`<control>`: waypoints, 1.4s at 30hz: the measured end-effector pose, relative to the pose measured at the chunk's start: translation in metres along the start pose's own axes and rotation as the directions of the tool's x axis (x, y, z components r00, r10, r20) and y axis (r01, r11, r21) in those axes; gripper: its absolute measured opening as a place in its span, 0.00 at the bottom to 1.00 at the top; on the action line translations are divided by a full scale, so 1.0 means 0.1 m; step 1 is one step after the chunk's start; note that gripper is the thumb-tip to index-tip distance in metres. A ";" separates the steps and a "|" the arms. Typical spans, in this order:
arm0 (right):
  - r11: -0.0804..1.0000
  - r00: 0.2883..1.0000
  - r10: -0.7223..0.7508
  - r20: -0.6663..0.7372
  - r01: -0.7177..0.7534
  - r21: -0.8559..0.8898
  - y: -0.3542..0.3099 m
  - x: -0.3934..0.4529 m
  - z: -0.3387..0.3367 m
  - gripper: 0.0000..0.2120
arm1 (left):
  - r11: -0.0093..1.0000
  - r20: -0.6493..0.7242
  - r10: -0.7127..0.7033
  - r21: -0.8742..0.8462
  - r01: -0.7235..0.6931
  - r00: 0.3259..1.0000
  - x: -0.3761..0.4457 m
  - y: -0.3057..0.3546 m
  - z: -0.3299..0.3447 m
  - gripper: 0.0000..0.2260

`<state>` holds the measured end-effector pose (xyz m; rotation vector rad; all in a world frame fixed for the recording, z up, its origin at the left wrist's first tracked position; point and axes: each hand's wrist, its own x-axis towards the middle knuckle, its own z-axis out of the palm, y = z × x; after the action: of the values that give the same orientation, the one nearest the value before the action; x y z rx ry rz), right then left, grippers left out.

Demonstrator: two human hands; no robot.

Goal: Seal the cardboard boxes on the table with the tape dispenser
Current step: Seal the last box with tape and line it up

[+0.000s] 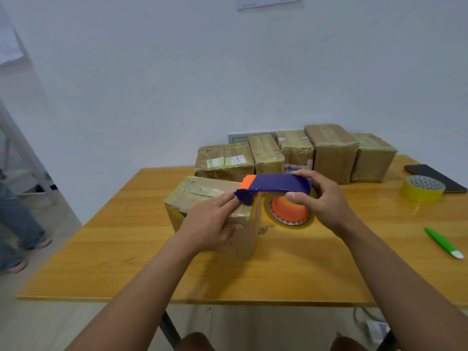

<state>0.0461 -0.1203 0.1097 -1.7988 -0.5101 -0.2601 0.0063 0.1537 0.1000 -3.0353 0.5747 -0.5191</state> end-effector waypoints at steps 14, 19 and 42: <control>0.995 0.998 0.053 -0.029 -0.055 -0.082 0.08 -0.25 -0.56 0.33 | 0.998 0.065 -0.068 -0.014 0.069 0.996 0.01 0.00 -0.01 0.29; 0.969 0.994 0.073 0.082 -0.051 -0.241 0.04 -0.14 -0.50 0.27 | 0.998 0.117 -0.059 0.005 0.059 0.991 0.04 0.03 -0.04 0.29; 0.889 0.965 0.246 -0.091 -0.263 -0.375 -0.14 0.04 -0.36 0.17 | 0.974 -0.044 -0.215 -0.086 0.211 0.976 0.08 0.36 -0.03 0.10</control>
<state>0.0464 -0.1512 0.1337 -2.2149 -0.1929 -0.2247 0.0001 0.1175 0.1028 -3.1891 0.2780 -0.5986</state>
